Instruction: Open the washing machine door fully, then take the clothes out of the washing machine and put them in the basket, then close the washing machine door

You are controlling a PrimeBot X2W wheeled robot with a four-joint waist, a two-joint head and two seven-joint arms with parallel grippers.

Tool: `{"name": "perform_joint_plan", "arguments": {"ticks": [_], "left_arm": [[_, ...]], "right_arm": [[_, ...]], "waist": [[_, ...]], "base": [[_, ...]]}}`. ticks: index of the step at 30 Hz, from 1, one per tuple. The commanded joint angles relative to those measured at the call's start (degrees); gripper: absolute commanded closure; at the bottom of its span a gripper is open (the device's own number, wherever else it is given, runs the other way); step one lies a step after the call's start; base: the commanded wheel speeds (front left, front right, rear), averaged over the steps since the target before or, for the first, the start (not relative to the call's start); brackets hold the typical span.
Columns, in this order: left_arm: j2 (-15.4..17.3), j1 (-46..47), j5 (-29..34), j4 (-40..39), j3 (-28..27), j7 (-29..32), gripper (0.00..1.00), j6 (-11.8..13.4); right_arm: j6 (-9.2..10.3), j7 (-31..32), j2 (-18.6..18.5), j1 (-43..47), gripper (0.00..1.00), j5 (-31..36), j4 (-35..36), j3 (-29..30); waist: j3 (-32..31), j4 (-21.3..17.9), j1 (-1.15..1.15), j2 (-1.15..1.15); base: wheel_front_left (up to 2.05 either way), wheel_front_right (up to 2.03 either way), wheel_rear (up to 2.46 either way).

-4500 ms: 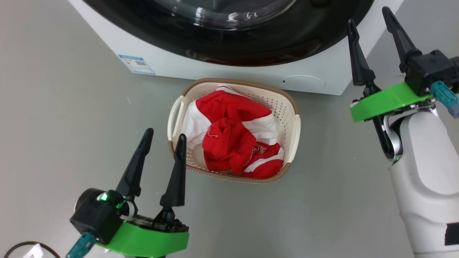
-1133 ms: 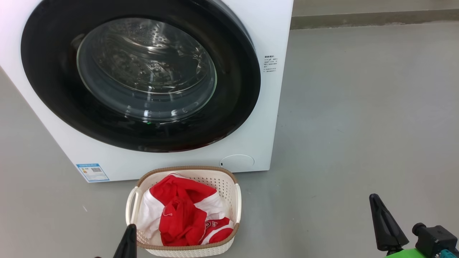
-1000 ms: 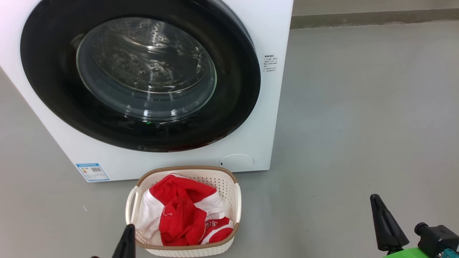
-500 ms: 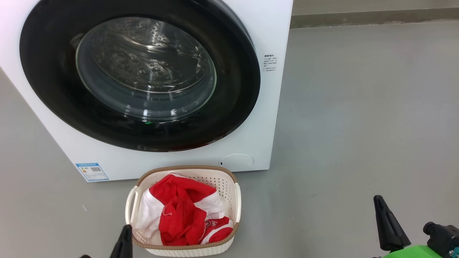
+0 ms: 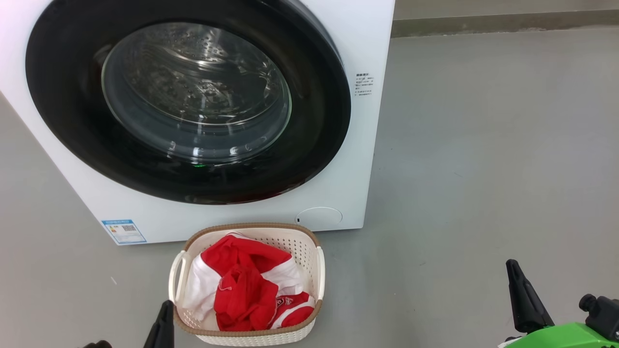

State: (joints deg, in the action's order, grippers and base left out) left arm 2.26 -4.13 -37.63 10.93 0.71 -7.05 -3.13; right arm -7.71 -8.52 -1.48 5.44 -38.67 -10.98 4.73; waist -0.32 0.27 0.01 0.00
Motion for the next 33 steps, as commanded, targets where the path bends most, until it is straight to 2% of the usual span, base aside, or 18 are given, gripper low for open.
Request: {"name": "perform_joint_plan", "arguments": {"ticks": [1,33], "left_arm": [[0.28,2.68,-1.52,-1.09,-1.18,0.24,1.0,-0.52],[0.41,5.61,-21.81,0.53,-3.52,5.35,1.0,-1.99]], "right_arm": [[0.08,0.28,-0.95,-2.94,1.0,-1.56,1.22,-0.34],[0.13,5.47,-1.53,-6.21,1.0,-21.93,-0.39,-0.09]], "waist": [[0.01,0.0,0.0,0.0],[0.19,-0.1,0.0,0.0]], "base": [[0.0,0.0,0.0],[0.0,0.0,0.0]]}}
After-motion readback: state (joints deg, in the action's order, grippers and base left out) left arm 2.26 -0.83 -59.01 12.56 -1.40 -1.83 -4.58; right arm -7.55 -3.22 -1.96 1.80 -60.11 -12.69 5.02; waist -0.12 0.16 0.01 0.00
